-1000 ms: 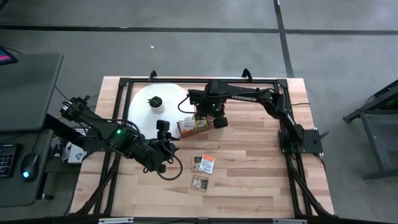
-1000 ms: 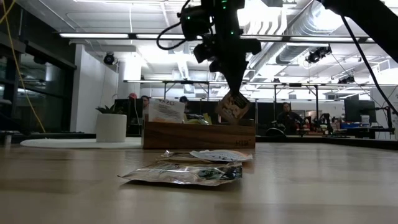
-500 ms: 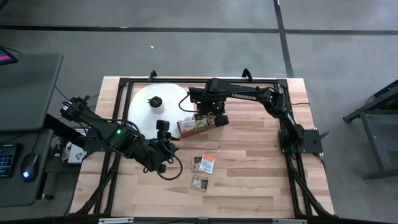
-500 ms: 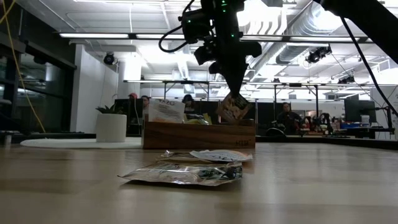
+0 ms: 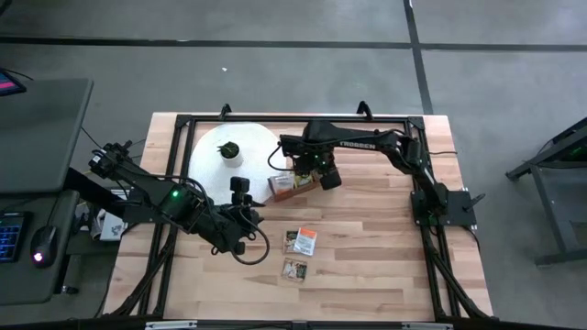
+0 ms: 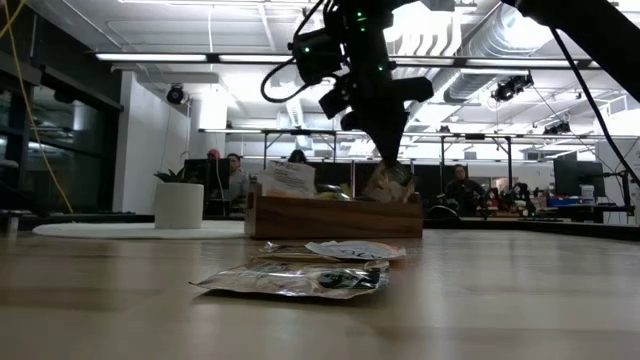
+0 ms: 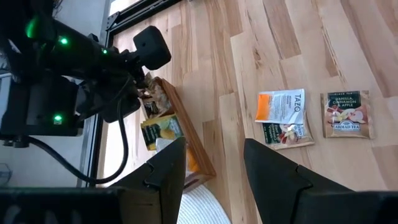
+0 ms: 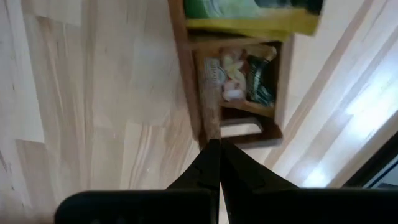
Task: Pick & Place Tea
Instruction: Put the brown tea bag into the right section of the wooden organizer
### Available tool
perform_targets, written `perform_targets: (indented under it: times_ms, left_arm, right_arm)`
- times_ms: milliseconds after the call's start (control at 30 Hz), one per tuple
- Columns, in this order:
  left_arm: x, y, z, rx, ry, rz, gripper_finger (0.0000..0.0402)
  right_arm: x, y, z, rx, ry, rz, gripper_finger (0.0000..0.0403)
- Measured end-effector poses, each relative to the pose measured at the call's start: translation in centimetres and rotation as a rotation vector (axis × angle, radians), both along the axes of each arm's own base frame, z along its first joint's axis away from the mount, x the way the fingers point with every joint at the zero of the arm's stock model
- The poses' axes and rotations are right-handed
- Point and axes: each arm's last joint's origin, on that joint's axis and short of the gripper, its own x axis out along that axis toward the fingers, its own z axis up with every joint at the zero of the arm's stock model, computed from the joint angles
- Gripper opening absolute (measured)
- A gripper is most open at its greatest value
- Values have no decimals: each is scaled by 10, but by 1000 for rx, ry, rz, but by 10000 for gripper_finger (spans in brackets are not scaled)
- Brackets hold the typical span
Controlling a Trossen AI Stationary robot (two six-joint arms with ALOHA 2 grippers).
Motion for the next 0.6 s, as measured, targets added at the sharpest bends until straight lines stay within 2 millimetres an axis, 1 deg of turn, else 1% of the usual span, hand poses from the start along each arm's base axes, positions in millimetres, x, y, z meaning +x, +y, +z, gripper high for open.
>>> perform_targets:
  times_ms: [600]
  left_arm:
    - [0, -1, 0, -15, 6, -8, 158]
  right_arm:
    - [-1, 0, -2, -3, 10, 10, 0]
